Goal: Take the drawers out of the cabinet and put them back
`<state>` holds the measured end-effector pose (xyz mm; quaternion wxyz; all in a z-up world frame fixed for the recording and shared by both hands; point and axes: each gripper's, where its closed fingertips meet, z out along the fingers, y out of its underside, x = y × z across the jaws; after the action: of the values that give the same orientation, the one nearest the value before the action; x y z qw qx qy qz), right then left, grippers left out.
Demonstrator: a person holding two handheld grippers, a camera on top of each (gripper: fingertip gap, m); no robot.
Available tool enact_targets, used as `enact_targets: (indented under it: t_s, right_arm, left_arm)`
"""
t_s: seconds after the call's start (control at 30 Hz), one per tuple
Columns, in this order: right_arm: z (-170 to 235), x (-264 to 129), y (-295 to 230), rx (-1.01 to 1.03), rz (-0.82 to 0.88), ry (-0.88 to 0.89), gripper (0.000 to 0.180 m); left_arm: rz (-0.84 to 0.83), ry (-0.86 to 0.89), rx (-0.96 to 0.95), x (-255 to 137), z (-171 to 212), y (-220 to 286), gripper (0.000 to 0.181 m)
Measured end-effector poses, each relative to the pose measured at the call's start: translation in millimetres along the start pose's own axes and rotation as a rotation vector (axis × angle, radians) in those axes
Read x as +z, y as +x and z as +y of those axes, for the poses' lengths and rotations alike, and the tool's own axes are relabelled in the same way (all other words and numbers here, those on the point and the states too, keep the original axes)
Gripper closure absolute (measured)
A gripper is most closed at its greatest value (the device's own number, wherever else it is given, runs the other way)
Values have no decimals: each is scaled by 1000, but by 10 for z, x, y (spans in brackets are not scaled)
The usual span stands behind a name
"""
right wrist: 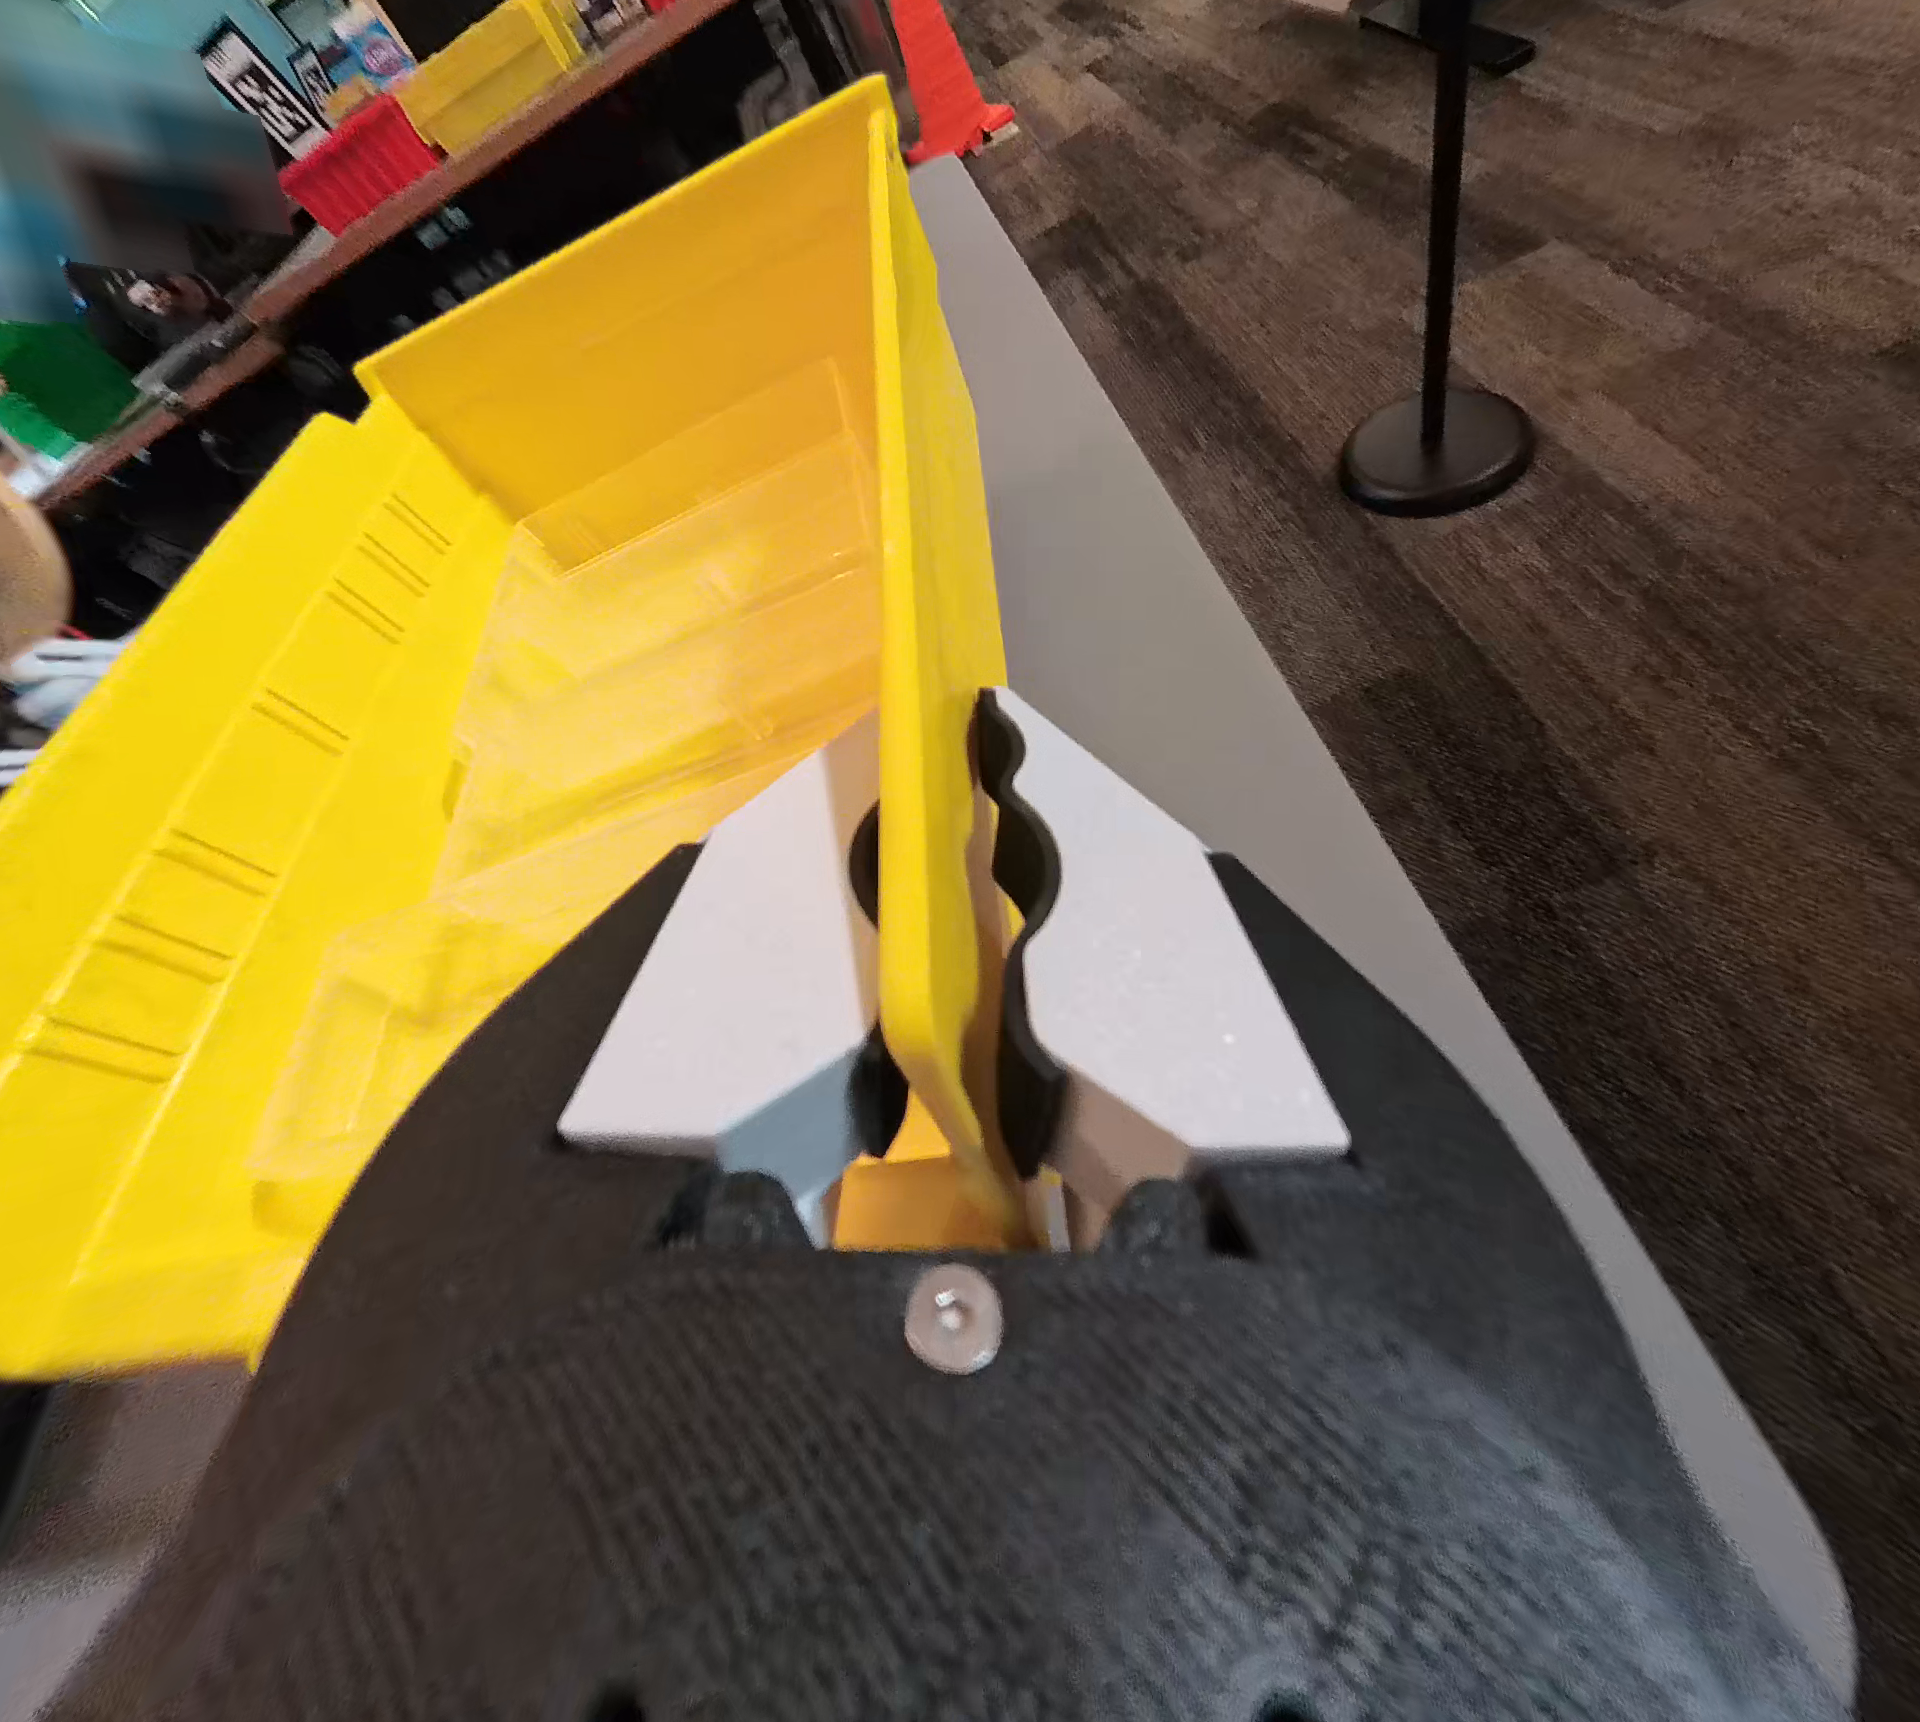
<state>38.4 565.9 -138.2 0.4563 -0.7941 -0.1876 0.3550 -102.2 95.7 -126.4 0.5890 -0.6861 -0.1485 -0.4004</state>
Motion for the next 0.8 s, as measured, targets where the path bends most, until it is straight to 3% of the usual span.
enact_targets:
  t_s: [0.27, 0.43, 0.5, 0.6, 0.63, 0.73, 0.8]
  right_arm:
    - [-356, -202, -479, 9, -70, 38, 173]
    - [-632, -562, -860, -35, -73, 4, 173]
    - [-781, -721, -1030, -46, -109, -11, 173]
    - [-1047, -1008, -1374, -95, -173, -10, 172]
    - [-1130, -1109, -1513, -115, -196, -8, 172]
    - [-1315, -1372, -2001, -168, -284, -24, 172]
    - [-1366, -1487, -2364, -199, -359, -55, 172]
  left_arm:
    - [-72, 158, 125, -323, -459, 83, 147]
    - [-213, 358, 250, -1138, -1025, 46, 161]
    - [-351, 470, 296, -1631, -1347, -85, 152]
    - [-632, 691, 354, -2527, -1890, -326, 106]
    - [-746, 731, 409, -2815, -2013, -409, 98]
    - [-1160, 648, 572, -3461, -2185, -830, 74]
    - [-1306, 485, 578, -3583, -2152, -1183, 68]
